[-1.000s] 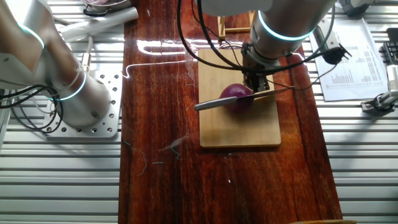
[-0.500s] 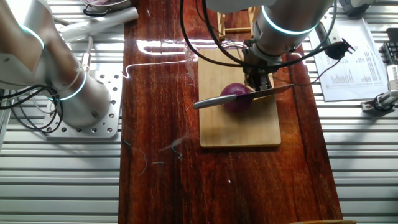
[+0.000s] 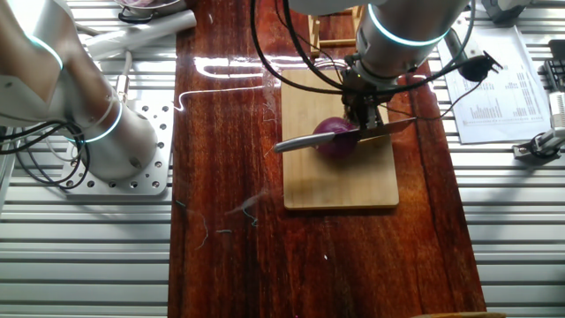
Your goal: Chop the onions
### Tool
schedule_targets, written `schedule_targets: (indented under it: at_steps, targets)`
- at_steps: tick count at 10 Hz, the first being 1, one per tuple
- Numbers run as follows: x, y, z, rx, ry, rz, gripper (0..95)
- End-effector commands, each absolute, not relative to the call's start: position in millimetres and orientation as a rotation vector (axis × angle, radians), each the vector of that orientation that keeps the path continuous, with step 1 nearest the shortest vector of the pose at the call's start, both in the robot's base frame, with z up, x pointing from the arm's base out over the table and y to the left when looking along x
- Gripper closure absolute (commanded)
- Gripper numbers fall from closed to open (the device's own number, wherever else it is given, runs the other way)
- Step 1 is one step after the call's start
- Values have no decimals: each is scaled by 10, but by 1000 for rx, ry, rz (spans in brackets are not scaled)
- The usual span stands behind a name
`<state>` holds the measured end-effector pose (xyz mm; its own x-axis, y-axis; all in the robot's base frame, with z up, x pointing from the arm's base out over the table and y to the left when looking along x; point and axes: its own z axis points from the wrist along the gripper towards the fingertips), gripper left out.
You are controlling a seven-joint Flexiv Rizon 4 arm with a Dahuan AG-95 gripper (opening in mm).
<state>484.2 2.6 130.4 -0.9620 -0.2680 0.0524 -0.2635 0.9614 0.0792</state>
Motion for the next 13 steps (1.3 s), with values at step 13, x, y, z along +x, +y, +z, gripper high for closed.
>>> schedule_targets:
  at_steps: [13]
  targets:
    - [4858, 17, 1290, 315, -3057, -8, 950]
